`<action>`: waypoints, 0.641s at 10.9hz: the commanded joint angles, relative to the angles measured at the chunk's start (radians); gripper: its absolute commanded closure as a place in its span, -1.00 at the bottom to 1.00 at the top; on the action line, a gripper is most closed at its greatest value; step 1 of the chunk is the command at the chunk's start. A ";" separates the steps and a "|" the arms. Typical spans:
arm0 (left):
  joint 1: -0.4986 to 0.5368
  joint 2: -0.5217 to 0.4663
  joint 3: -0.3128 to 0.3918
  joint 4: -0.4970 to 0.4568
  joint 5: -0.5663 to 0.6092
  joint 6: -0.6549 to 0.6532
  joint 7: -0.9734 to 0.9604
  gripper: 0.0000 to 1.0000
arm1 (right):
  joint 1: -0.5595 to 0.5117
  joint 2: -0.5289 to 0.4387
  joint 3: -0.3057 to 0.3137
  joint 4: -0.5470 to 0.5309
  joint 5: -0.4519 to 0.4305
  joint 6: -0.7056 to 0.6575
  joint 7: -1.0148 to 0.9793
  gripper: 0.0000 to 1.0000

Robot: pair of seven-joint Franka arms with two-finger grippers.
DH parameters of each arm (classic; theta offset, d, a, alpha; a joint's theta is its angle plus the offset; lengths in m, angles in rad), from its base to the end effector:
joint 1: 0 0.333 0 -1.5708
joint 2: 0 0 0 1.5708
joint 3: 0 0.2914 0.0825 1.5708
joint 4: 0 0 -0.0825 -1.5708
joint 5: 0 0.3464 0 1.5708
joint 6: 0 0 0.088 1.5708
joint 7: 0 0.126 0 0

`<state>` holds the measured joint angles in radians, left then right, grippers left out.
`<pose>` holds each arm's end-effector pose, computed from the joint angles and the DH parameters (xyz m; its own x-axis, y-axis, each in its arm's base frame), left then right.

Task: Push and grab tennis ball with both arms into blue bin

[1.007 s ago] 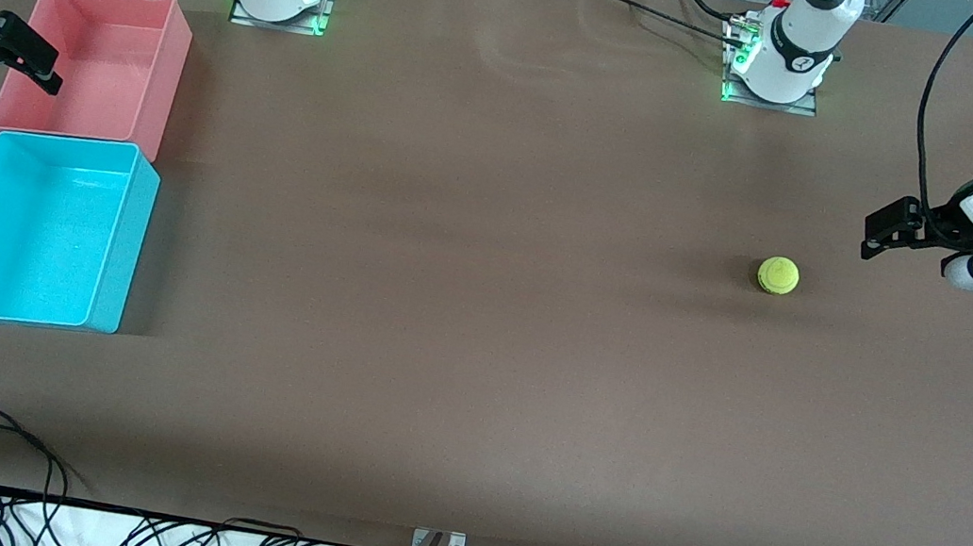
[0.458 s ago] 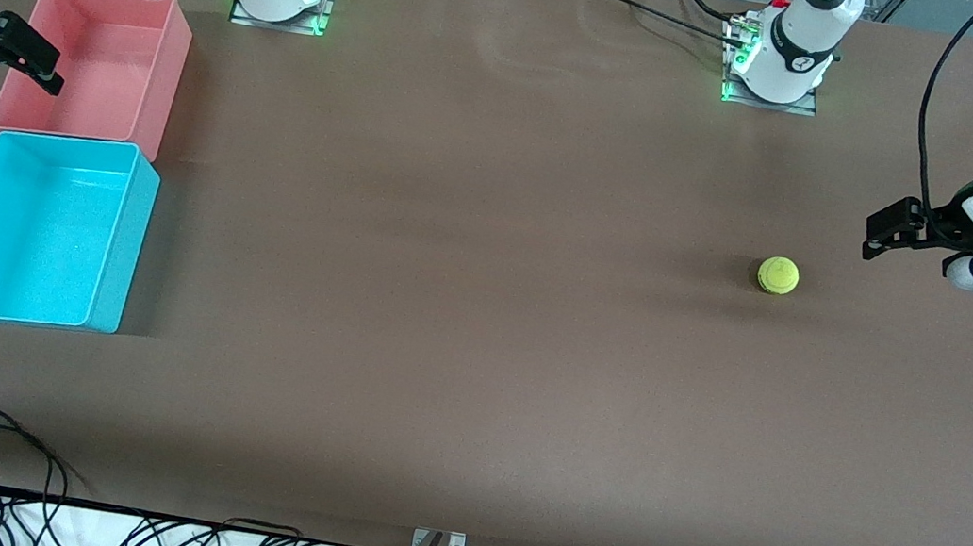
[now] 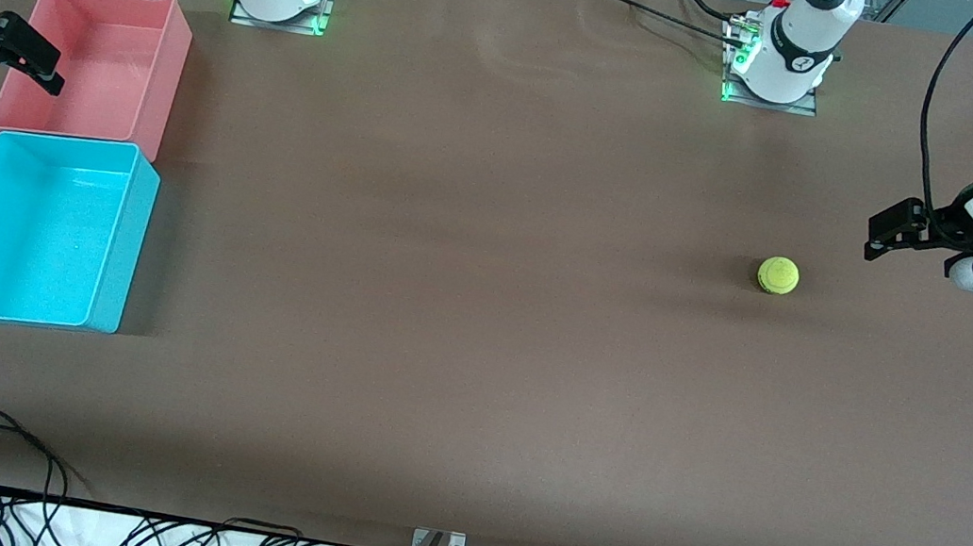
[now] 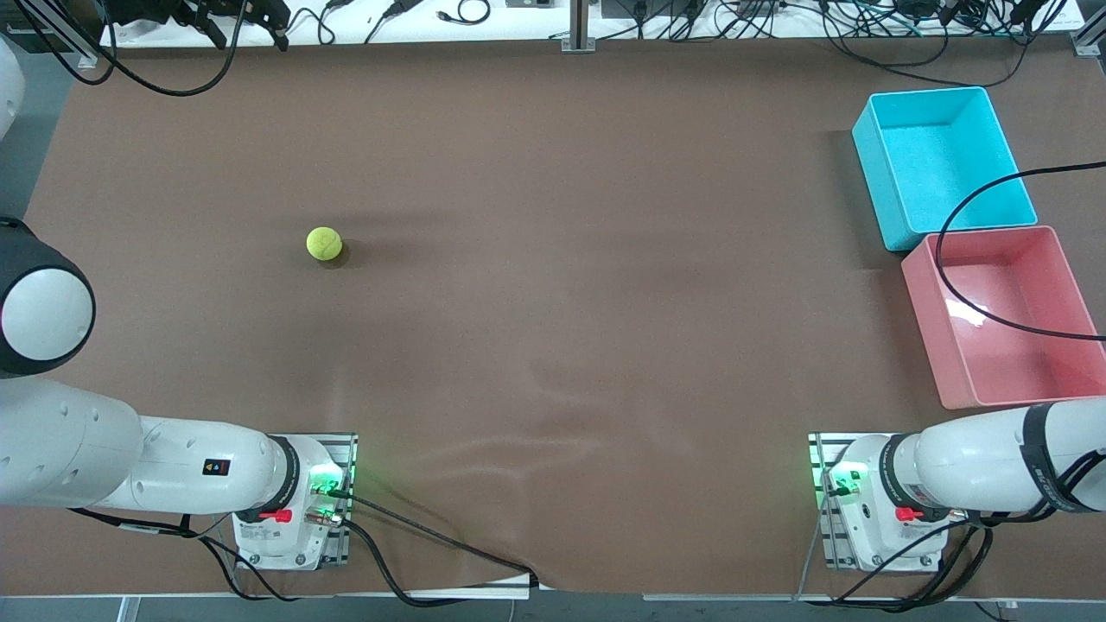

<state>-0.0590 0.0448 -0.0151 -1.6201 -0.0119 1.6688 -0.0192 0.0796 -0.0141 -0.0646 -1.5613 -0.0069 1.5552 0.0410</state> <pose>0.5350 -0.0410 0.5444 0.9986 -0.0537 0.0037 -0.0537 -0.9985 0.0126 0.5117 0.0066 0.5909 0.9996 -0.0261 0.0082 -0.0262 -0.9996 0.0056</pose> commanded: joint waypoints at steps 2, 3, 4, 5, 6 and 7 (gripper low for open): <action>0.004 -0.014 -0.002 -0.012 0.012 -0.011 0.019 -1.00 | -0.001 0.011 0.000 0.030 0.015 -0.017 0.008 -1.00; 0.004 -0.016 -0.002 -0.012 0.012 -0.011 0.019 -1.00 | -0.001 0.011 0.000 0.030 0.016 -0.017 0.010 -1.00; 0.004 -0.014 -0.002 -0.012 0.012 -0.011 0.019 -1.00 | -0.003 0.011 0.000 0.030 0.015 -0.021 0.005 -1.00; 0.010 -0.014 -0.002 -0.015 0.007 -0.012 0.019 -1.00 | -0.003 0.011 0.000 0.030 0.015 -0.023 0.008 -1.00; 0.028 -0.014 -0.003 -0.018 -0.005 -0.023 0.021 -0.99 | -0.001 0.011 0.000 0.030 0.010 -0.024 0.002 -1.00; 0.030 -0.014 -0.003 -0.017 -0.031 -0.030 0.019 -0.81 | -0.001 0.011 0.000 0.029 0.013 -0.024 0.000 -1.00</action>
<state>-0.0517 0.0449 -0.0151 -1.6235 -0.0122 1.6609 -0.0189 0.0796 -0.0141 -0.0647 -1.5613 -0.0069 1.5548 0.0410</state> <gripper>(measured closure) 0.000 0.000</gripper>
